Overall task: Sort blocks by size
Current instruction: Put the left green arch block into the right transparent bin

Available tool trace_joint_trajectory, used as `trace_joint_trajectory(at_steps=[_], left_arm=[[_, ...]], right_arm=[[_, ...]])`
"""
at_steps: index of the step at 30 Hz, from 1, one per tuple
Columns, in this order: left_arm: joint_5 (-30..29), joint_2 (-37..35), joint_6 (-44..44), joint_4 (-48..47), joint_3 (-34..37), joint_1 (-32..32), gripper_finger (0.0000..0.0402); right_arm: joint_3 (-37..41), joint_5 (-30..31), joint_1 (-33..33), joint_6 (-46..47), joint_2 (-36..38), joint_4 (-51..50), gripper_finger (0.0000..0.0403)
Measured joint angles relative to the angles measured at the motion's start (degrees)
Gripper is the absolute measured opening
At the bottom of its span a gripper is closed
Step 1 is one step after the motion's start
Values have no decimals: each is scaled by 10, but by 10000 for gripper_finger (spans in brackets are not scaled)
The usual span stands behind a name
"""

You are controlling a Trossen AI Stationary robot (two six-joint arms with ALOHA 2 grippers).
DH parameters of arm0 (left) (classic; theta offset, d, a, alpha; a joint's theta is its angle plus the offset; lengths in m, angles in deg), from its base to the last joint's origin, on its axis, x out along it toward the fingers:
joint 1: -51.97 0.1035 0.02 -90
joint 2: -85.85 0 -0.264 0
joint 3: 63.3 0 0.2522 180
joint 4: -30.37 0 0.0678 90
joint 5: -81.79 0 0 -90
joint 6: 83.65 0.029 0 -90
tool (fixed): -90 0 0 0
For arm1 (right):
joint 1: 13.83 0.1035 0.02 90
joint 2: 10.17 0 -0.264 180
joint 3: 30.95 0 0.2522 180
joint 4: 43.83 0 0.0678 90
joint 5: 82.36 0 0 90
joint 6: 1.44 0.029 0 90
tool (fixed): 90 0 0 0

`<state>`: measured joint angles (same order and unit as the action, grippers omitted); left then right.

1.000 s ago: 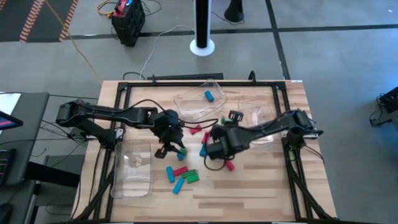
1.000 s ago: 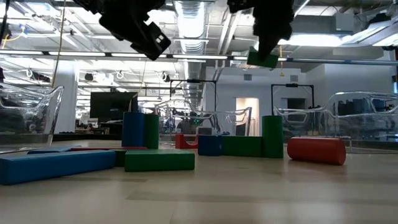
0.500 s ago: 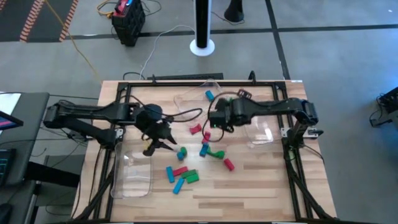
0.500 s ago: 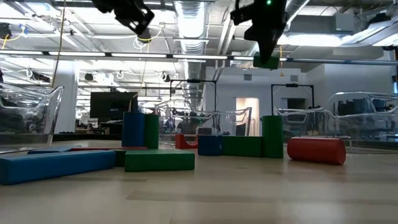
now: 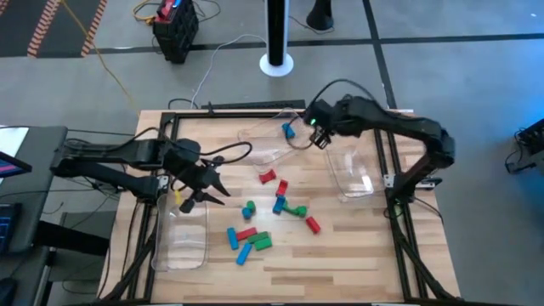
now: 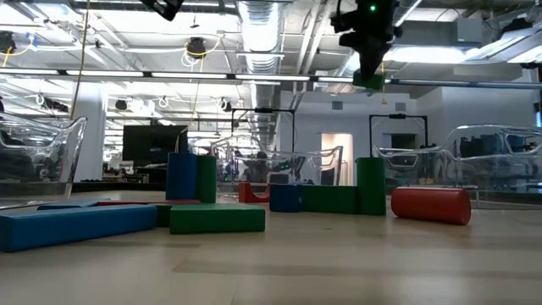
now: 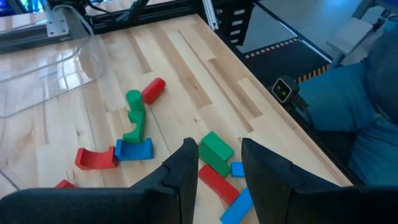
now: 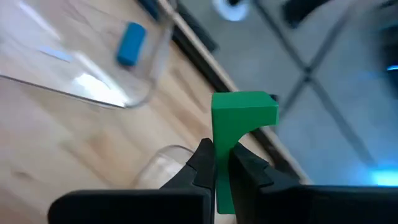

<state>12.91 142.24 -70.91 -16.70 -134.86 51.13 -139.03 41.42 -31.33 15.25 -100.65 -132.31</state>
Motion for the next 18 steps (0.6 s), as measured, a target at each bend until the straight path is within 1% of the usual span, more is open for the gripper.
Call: trace_joint_trajectory(at_steps=[3,5,7,10,13,18], left_arm=[[-11,-17,-3,7,19,0,119],[-13,-26,-9,9,28,0,119],[-17,-30,-11,5,30,0,119],[-19,-35,-12,8,30,0,119],[-19,-36,-8,9,30,0,119],[-20,-35,-4,9,30,0,119]], right_arm=[[58,-59,-39,-11,37,74,51],[96,-85,-57,-3,57,98,51],[129,-95,-65,7,72,110,51],[177,-112,-65,35,88,107,51],[220,-149,-64,69,96,109,51],[279,-177,-40,126,97,109,51]])
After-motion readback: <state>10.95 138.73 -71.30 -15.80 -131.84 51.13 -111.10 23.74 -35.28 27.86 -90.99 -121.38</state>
